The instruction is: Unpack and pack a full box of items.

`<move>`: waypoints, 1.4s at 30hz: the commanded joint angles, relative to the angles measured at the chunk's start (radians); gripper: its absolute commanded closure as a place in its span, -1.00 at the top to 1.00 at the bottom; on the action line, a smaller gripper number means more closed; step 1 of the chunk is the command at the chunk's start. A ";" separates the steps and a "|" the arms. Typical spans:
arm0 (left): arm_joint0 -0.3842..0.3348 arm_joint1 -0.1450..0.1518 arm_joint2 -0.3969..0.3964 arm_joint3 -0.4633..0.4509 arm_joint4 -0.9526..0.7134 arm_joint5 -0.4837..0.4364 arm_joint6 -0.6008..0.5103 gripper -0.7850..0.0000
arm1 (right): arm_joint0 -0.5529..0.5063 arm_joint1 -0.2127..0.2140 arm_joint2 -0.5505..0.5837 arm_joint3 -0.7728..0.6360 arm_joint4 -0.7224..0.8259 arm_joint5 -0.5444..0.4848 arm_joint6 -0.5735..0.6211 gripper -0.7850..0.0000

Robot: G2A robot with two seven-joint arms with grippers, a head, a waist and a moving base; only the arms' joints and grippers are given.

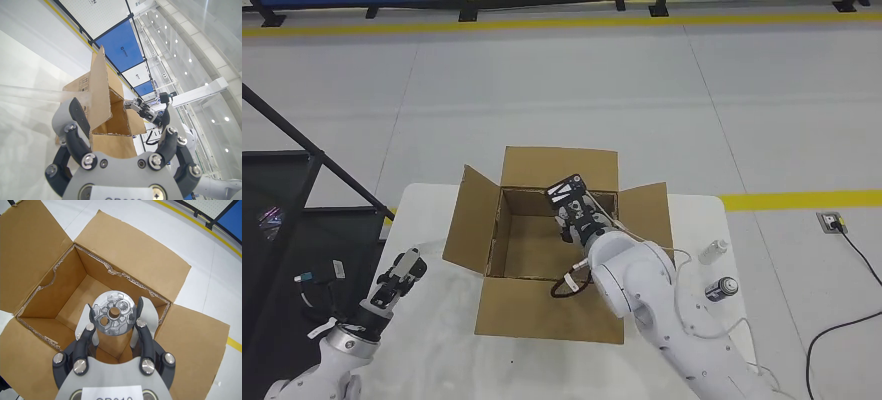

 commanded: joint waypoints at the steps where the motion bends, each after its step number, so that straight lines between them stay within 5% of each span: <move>1: 0.000 0.000 0.000 0.000 0.000 0.000 0.000 1.00 | 0.000 0.000 0.000 -0.001 -0.001 -0.001 0.001 -1.00; 14: 0.000 0.000 0.000 0.000 0.000 0.000 0.000 1.00 | 0.000 0.000 0.000 -0.001 -0.001 -0.001 0.001 -1.00; 18: 0.000 0.000 0.000 0.000 0.000 0.000 0.000 1.00 | -0.022 -0.002 0.019 0.031 0.046 -0.061 -0.109 -1.00; 23: 0.000 0.000 0.000 0.000 0.000 0.000 0.000 1.00 | 0.110 -0.043 -0.052 0.251 0.138 -0.170 -0.129 -1.00; 31: 0.000 0.000 0.000 0.000 0.000 0.000 0.000 1.00 | 0.326 -0.172 -0.230 0.726 0.293 -0.252 -0.160 -1.00; 42: 0.000 0.000 0.000 0.000 0.000 0.000 0.000 1.00 | 0.408 -0.305 -0.308 1.118 0.399 -0.362 -0.288 -0.89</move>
